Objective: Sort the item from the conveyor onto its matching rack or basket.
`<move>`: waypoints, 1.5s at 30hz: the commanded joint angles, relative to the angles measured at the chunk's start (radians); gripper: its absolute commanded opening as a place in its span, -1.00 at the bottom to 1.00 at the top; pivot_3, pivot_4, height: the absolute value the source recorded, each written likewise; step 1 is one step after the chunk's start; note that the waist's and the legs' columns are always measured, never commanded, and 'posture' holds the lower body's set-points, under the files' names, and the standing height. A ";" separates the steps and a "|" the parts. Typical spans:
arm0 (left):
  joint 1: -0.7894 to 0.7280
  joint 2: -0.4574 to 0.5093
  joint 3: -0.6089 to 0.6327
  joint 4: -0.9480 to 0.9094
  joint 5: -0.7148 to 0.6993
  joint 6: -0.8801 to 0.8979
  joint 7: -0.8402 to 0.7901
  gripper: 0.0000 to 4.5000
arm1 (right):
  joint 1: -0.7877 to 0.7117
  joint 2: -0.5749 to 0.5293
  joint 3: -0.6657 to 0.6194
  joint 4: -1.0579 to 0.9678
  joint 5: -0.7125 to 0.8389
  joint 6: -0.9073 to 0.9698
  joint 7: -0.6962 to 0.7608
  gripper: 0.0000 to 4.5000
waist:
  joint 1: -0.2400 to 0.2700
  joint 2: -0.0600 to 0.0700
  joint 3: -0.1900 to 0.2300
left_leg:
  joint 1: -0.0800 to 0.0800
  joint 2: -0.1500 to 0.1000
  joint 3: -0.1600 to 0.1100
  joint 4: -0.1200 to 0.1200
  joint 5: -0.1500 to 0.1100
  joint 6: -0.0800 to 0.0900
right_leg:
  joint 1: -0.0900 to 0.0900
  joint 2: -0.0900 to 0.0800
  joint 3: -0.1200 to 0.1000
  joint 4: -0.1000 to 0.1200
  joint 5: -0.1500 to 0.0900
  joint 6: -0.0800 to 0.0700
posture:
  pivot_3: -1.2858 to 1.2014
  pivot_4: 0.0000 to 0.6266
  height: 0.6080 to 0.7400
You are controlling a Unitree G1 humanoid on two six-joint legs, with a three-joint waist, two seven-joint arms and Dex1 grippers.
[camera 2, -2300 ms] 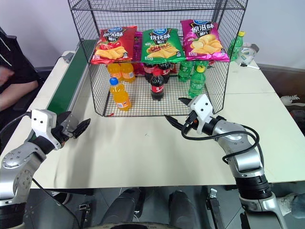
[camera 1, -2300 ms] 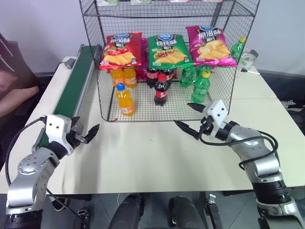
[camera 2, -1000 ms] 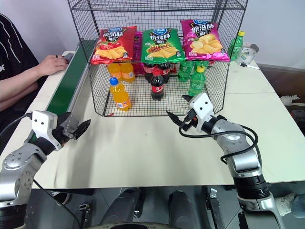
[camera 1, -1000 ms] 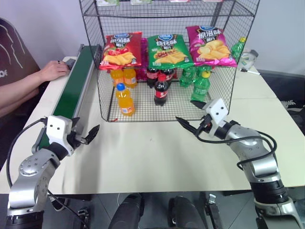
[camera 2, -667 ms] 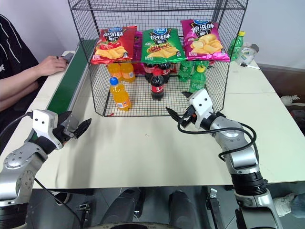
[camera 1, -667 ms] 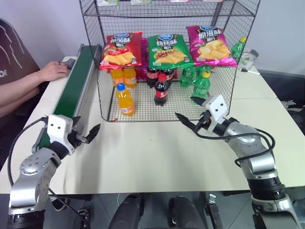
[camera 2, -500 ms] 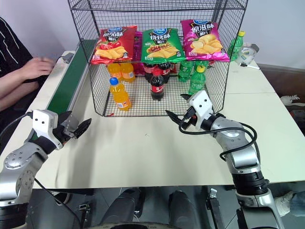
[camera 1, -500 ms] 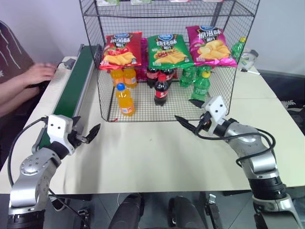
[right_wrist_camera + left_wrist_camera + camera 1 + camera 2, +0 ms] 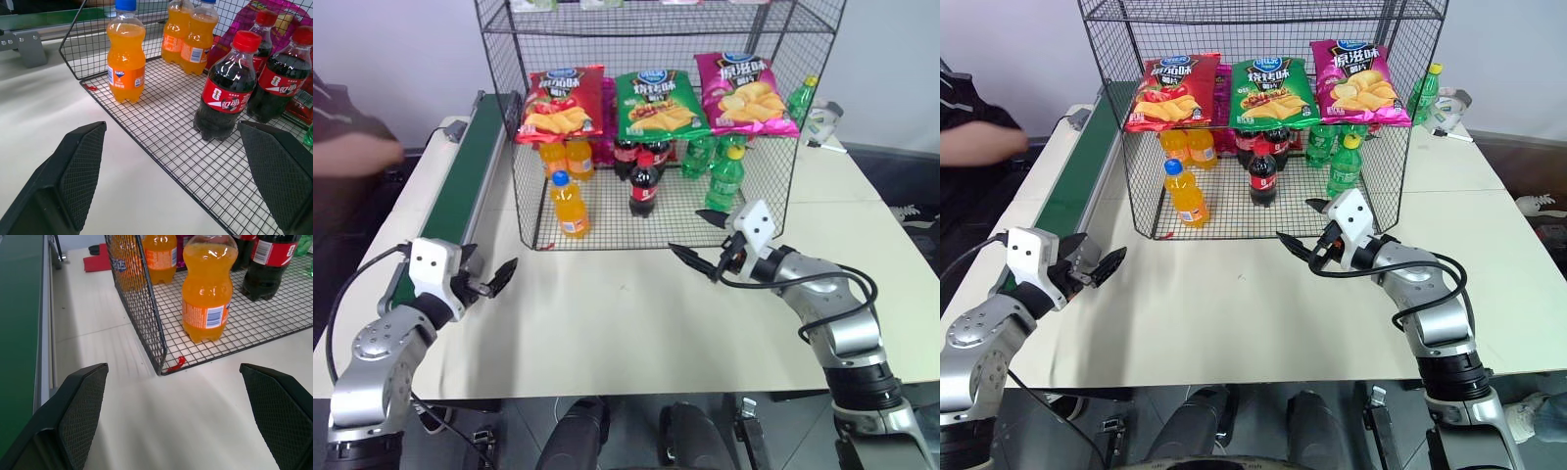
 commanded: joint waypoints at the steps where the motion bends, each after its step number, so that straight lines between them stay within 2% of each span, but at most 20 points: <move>1: -0.008 0.010 0.034 -0.025 -0.018 -0.011 -0.001 1.00 | -0.013 0.007 -0.007 -0.028 0.010 -0.013 0.002 1.00 | 0.000 0.000 0.000 | 0.000 0.000 0.000 0.000 0.000 0.000 | 0.000 0.000 0.000 0.000 0.000 0.000 | 0.03 -0.52 1.00; 31: -0.007 -0.003 0.039 -0.017 -0.010 -0.030 0.001 1.00 | -0.024 0.010 0.011 -0.013 -0.017 -0.038 0.001 1.00 | 0.000 0.000 0.000 | 0.000 0.000 0.000 0.000 0.000 0.000 | -0.001 0.000 0.000 0.000 0.000 0.000 | 0.03 -0.52 1.00; 42: -0.002 -0.007 0.070 -0.008 -0.019 -0.036 0.012 1.00 | -0.035 0.019 0.014 0.000 -0.021 -0.046 0.004 1.00 | 0.000 0.000 0.000 | 0.000 0.000 0.000 -0.001 0.000 0.000 | -0.001 0.000 0.000 -0.001 0.000 0.000 | 0.03 -0.52 1.00; 45: -0.015 -0.025 0.114 0.016 -0.021 -0.054 0.049 1.00 | -0.039 0.023 0.018 0.005 -0.022 -0.050 0.006 1.00 | -0.001 0.000 0.000 | 0.000 0.000 0.000 -0.001 0.000 0.000 | -0.001 0.000 0.000 -0.001 0.000 0.000 | 0.03 -0.52 1.00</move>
